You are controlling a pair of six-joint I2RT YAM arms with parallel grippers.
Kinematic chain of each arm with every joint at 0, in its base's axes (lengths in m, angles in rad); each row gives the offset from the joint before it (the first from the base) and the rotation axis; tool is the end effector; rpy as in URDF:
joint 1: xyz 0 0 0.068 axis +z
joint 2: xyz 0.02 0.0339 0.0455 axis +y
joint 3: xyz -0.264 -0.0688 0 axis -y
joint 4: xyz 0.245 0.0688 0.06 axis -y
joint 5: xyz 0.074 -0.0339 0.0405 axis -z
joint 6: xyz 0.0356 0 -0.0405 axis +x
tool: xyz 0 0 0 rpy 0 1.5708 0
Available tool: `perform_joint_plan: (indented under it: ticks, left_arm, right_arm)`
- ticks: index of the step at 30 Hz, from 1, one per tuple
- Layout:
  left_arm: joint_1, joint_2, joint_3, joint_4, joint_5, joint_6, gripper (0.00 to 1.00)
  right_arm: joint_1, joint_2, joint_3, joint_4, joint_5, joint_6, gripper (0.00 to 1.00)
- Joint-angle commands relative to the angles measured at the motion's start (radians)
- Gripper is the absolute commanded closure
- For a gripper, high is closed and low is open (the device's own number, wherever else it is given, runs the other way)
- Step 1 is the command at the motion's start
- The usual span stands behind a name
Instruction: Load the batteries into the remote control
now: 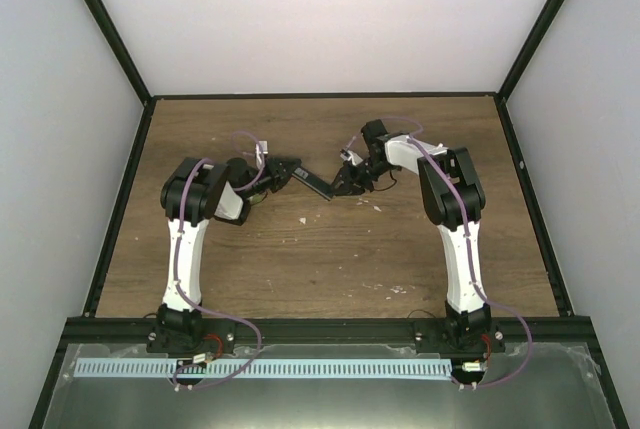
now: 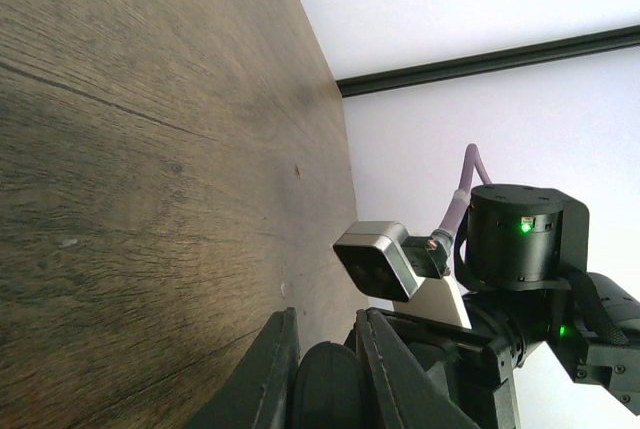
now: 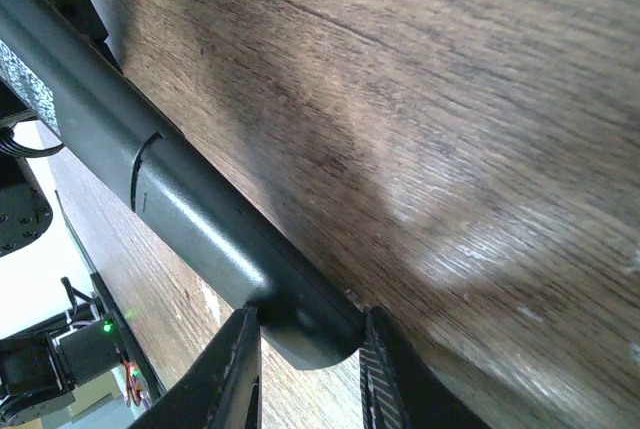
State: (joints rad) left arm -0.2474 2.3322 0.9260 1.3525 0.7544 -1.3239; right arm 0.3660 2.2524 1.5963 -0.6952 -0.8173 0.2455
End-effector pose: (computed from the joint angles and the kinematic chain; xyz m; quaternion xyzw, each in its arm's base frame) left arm 0.3831 -0.1219 0.0674 -0.1284 0.7093 -0.6413 0.2630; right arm 0.4001 0.1812 0.1206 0.0984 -0.9079 -0.4069 0.0230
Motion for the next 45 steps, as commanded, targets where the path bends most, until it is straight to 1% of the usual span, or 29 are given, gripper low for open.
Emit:
perform_joint_plan:
  ticks: [1,13,38,45]
  left_arm:
    - [-0.096,0.018,0.015,0.017,0.151,-0.049,1.00]
    - [-0.108,0.025,0.021,0.028,0.162,-0.059,1.00]
    - [-0.123,0.027,0.037,0.020,0.178,-0.060,1.00]
    - [-0.125,0.027,0.037,0.020,0.178,-0.058,1.00]
  right_arm:
    - [0.036,0.032,0.068,0.145,0.001,0.025,0.80]
    - [0.038,0.040,0.092,0.164,-0.001,0.029,0.79]
    - [0.064,0.104,0.253,0.076,-0.001,-0.078,0.79]
    - [0.073,0.105,0.267,0.070,-0.011,-0.085,0.79]
